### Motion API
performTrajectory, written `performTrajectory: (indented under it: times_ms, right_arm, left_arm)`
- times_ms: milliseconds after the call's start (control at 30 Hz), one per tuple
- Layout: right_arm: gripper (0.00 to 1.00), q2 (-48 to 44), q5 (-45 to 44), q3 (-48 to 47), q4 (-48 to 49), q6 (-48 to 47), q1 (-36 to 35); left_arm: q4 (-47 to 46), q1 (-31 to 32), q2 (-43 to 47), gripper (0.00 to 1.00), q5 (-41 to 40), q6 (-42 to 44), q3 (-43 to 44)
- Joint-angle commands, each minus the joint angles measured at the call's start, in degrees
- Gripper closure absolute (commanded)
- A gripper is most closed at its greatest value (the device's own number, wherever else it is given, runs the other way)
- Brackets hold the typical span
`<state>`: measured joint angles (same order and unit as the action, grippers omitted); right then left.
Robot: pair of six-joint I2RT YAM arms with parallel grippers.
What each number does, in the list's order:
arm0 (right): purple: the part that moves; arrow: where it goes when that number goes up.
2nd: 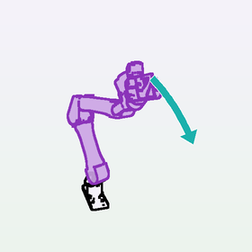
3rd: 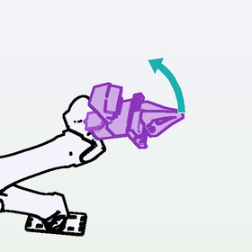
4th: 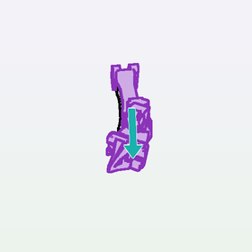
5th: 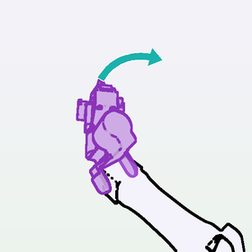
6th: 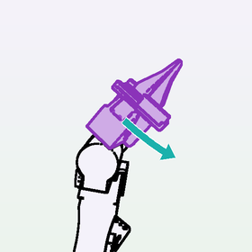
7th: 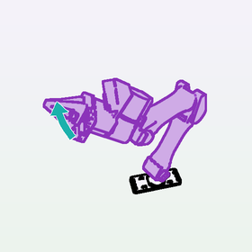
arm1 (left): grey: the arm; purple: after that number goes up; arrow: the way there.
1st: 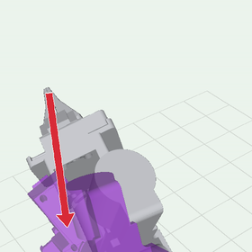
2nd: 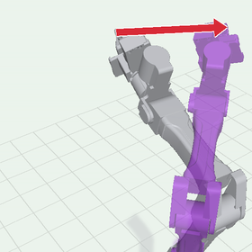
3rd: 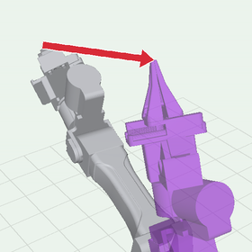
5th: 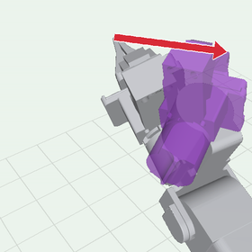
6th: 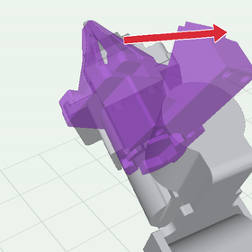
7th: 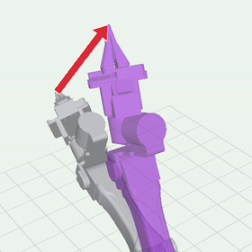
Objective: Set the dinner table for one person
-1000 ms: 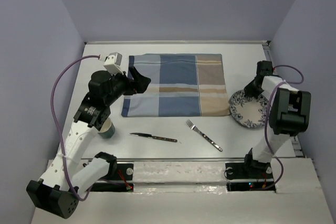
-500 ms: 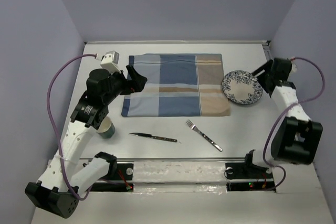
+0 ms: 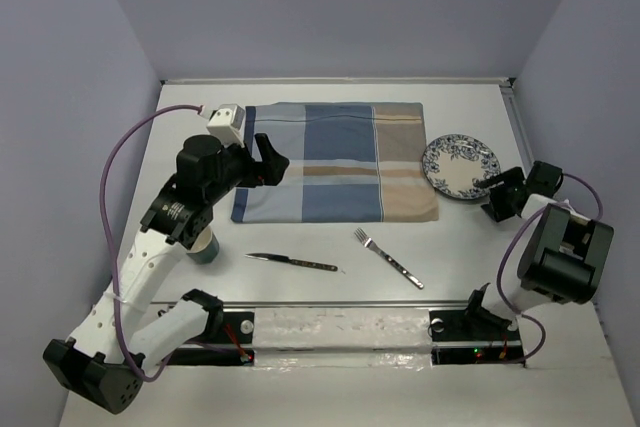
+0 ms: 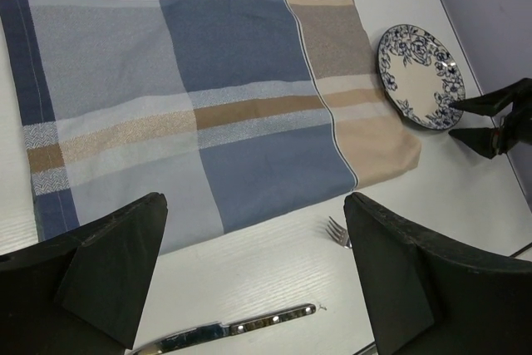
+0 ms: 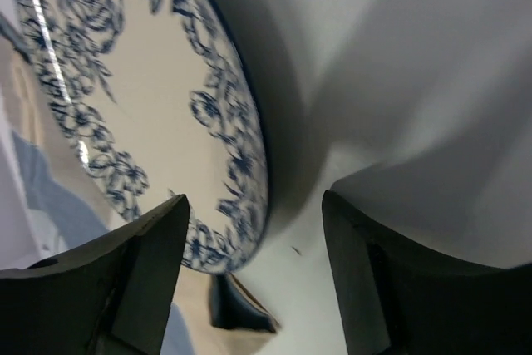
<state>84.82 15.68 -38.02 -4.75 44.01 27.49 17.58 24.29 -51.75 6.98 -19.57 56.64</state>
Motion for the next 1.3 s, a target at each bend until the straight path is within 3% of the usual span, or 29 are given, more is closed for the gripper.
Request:
performTrajectory:
  times_ms: [0, 133, 167, 267, 400, 500, 700, 1067, 1267]
  right_arm:
    - [0.42, 7.9, 3.8, 0.2, 9.5, 5.0, -0.3]
    - [0.97, 7.0, -0.8, 0.1, 10.9, 9.2, -0.3]
    - [1.0, 1.1, -2.7, 1.1, 11.1, 10.0, -0.3]
    - [1.0, -10.0, -6.9, -1.2, 11.7, 6.6, -0.3]
    - [1.0, -13.2, -0.1, -9.2, 9.3, 5.4, -3.2]
    - [1.0, -9.3, 8.0, -17.6, 9.6, 6.3, -12.8]
    - [1.0, -1.6, 10.1, -24.4, 9.4, 5.1, -34.5]
    - [1.0, 14.9, 13.0, -35.4, 10.1, 5.8, -45.3]
    - [1.0, 21.0, 11.2, -36.2, 9.9, 5.6, -46.1]
  left_arm:
    - [-2.2, 0.1, 0.2, 0.01, 0.3, -0.5, -0.6]
    - [-2.2, 0.1, 0.1, 0.01, -0.3, -1.0, -0.5]
    - [-1.9, 0.1, -0.1, 0.01, -1.0, -1.2, -0.3]
    - [-2.2, 0.1, -0.3, 0.01, -2.1, -1.1, 0.7]
    - [-3.7, 0.0, -2.7, 0.01, -4.8, -2.0, 3.6]
    - [-6.0, 0.0, -5.2, 0.01, -3.4, -2.9, 8.4]
    - [-4.7, -0.1, -4.2, 0.01, -6.0, -3.0, 8.8]
    - [-2.4, -0.2, -2.5, 0.01, -5.5, -3.2, 6.5]
    - [-1.9, -0.3, -2.6, 0.01, -5.7, -2.3, 6.5]
